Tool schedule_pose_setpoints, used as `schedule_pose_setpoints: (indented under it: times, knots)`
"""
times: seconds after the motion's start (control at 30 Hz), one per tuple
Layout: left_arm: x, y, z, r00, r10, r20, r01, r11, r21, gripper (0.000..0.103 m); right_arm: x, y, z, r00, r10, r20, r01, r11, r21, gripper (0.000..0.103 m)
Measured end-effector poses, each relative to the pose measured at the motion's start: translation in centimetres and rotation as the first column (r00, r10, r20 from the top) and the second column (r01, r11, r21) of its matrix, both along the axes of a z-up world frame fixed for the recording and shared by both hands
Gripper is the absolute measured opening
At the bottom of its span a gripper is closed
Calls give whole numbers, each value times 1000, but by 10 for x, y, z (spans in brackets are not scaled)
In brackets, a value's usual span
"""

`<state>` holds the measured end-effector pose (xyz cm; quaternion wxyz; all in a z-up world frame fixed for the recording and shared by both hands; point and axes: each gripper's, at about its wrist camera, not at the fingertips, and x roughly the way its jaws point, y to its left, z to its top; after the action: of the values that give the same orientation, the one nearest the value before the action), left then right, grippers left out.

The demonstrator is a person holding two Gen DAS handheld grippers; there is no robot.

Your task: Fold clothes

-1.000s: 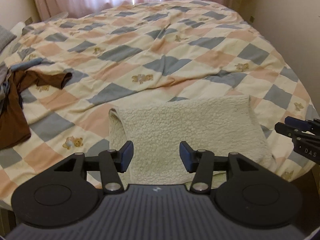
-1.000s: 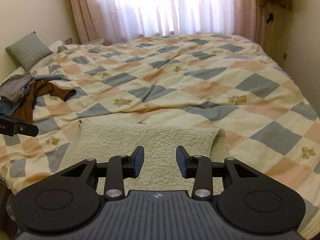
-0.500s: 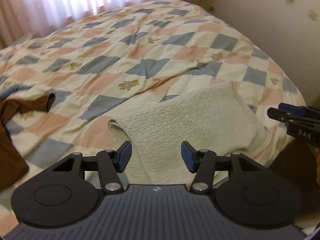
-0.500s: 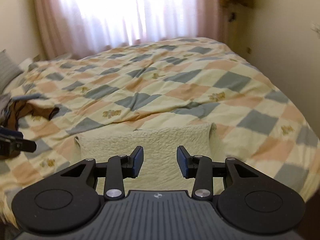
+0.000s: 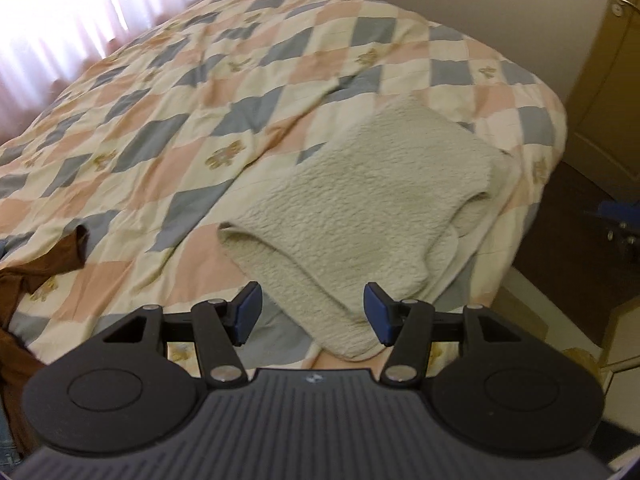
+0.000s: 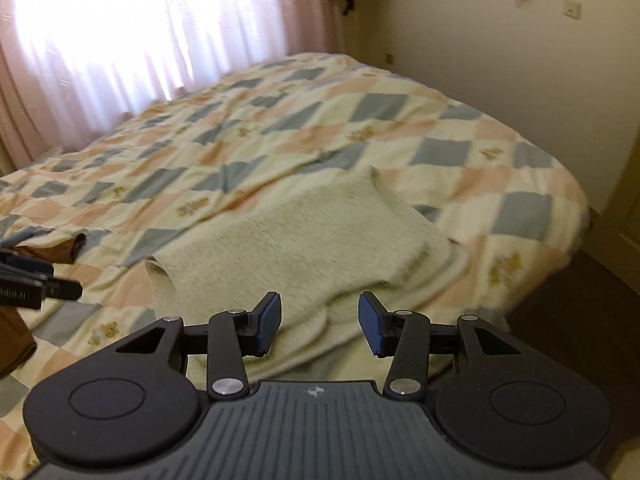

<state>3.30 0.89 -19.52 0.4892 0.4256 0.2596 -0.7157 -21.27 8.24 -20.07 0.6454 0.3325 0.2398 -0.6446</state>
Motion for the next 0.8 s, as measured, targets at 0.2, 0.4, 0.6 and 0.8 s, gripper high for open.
schedule_pose_setpoints:
  times: [0.2, 0.4, 0.6, 0.8]
  knots:
    - [-30, 11, 2, 1000, -26, -17, 26, 1000, 0, 52, -11, -4, 3, 999, -14, -33, 16, 998, 62, 46]
    - [-46, 22, -2, 1000, -15, 8, 15, 1000, -21, 52, -20, -2, 7, 999, 35, -9, -34, 999, 29, 48]
    - [-34, 21, -3, 1000, 30, 9, -30, 999, -26, 52, -24, -3, 5, 999, 45, -10, -45, 998, 33, 48]
    - [-12, -2, -19, 998, -27, 55, 30, 999, -39, 52, -13, -13, 0, 1000, 25, -7, -25, 998, 52, 48]
